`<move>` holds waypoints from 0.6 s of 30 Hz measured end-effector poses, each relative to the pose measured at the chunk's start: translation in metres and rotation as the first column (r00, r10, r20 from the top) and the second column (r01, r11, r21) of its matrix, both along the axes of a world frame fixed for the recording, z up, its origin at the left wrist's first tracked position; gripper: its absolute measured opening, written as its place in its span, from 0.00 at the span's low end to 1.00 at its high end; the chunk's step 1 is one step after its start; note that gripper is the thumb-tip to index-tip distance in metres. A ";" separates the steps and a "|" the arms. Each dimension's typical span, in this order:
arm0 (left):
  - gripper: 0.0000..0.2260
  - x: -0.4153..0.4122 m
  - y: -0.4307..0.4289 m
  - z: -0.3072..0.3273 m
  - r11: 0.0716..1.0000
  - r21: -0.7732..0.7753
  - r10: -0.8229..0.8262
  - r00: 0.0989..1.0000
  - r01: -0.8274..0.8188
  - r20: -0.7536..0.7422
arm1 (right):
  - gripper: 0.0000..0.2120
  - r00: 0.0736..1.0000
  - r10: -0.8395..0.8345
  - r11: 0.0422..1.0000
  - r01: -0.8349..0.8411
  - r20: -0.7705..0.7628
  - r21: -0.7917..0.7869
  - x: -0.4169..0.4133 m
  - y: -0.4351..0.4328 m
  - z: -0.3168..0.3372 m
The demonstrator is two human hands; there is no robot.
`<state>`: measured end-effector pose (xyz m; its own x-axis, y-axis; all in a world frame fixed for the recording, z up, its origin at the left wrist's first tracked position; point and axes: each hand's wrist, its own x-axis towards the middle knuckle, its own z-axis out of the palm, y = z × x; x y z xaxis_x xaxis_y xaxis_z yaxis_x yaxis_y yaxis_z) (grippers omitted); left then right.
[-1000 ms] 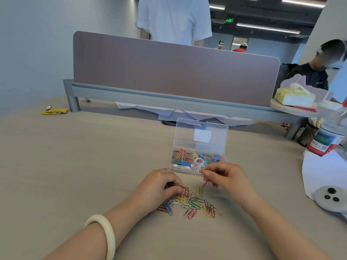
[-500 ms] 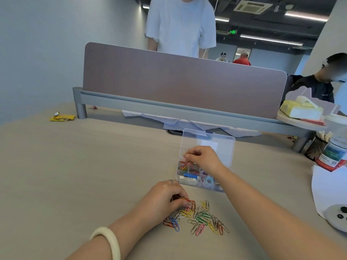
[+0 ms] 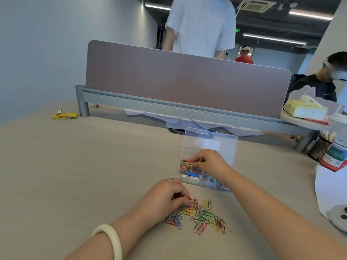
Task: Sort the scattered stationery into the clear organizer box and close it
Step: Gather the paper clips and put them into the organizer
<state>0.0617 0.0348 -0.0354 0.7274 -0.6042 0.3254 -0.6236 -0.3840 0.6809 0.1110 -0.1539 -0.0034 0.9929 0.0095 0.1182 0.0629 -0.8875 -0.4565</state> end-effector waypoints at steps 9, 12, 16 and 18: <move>0.05 0.000 0.000 0.000 1.000 0.010 -0.006 1.000 0.006 -0.007 | 0.12 0.999 0.023 0.985 -0.019 0.023 -0.173 -0.001 -0.008 0.001; 0.04 0.000 0.000 -0.001 1.000 -0.001 -0.004 1.000 0.004 -0.008 | 0.13 0.998 0.065 0.977 -0.064 -0.006 -0.202 0.001 -0.001 -0.002; 0.05 0.000 0.000 -0.001 1.000 -0.001 -0.010 1.000 0.010 -0.002 | 0.14 0.998 0.063 0.985 -0.057 0.032 -0.162 0.004 0.003 0.000; 0.05 0.001 0.000 -0.002 1.000 -0.010 -0.020 1.000 0.020 -0.005 | 0.13 0.998 0.054 0.982 -0.046 0.037 -0.181 0.003 0.001 0.001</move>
